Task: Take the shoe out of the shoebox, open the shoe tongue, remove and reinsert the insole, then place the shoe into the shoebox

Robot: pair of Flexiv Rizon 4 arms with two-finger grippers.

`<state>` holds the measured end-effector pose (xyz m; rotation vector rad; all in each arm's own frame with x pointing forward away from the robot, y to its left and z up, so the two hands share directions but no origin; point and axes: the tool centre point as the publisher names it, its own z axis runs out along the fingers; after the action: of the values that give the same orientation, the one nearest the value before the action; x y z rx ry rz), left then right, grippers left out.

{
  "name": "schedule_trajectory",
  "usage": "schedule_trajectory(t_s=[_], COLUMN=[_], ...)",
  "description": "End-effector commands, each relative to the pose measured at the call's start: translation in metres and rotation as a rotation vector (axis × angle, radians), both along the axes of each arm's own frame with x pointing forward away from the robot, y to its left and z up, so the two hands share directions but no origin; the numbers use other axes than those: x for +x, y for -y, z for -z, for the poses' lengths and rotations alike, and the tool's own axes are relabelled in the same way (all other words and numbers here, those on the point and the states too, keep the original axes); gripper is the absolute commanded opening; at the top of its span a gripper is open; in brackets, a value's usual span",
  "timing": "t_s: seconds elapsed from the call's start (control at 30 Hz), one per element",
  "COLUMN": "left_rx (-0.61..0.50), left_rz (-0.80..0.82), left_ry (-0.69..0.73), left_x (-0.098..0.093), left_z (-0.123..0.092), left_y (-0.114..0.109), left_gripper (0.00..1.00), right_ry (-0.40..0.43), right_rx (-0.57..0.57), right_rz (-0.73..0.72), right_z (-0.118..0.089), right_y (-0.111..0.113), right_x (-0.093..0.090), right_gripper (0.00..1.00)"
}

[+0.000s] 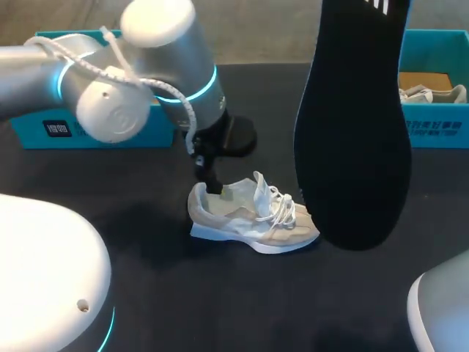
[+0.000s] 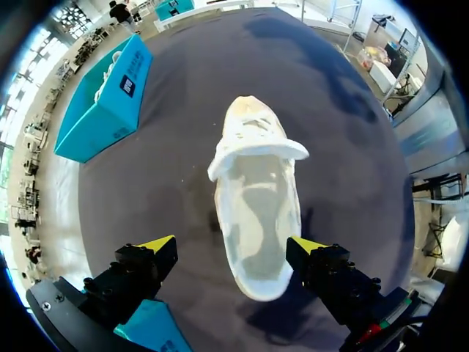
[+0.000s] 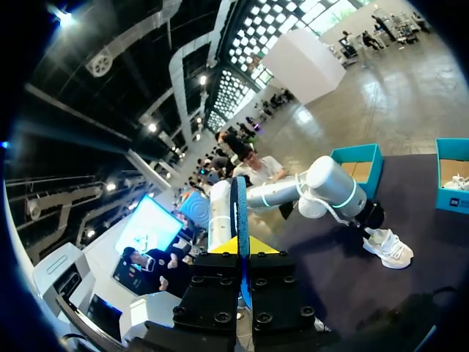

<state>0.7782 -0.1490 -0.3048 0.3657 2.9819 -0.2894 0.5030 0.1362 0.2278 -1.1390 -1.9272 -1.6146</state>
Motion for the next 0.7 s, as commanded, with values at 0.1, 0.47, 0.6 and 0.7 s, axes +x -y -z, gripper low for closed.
schedule_trajectory(t_s=[0.1,0.47,0.6,0.7], left_rx=[0.024,0.033,0.038,0.047], left_rz=[0.003,-0.01,-0.016,-0.016], left_ry=[-0.016,-0.037,-0.045,-0.049], left_x=[0.012,0.015,0.021,0.023], left_z=[0.017,0.042,0.053,0.06], left_y=[0.029,0.043,0.048,0.05], left_gripper=[1.0,1.0,1.0,1.0], right_ry=[-0.002,-0.002,-0.002,-0.002], right_rx=[-0.003,-0.003,-0.003,-0.003], right_rz=[0.0,0.0,0.0,0.0], right_z=[-0.002,-0.002,-0.002,-0.002], right_y=[-0.001,-0.001,-0.001,-0.001], right_x=[0.001,0.001,0.001,0.001], right_gripper=[0.0,0.0,0.0,0.0])
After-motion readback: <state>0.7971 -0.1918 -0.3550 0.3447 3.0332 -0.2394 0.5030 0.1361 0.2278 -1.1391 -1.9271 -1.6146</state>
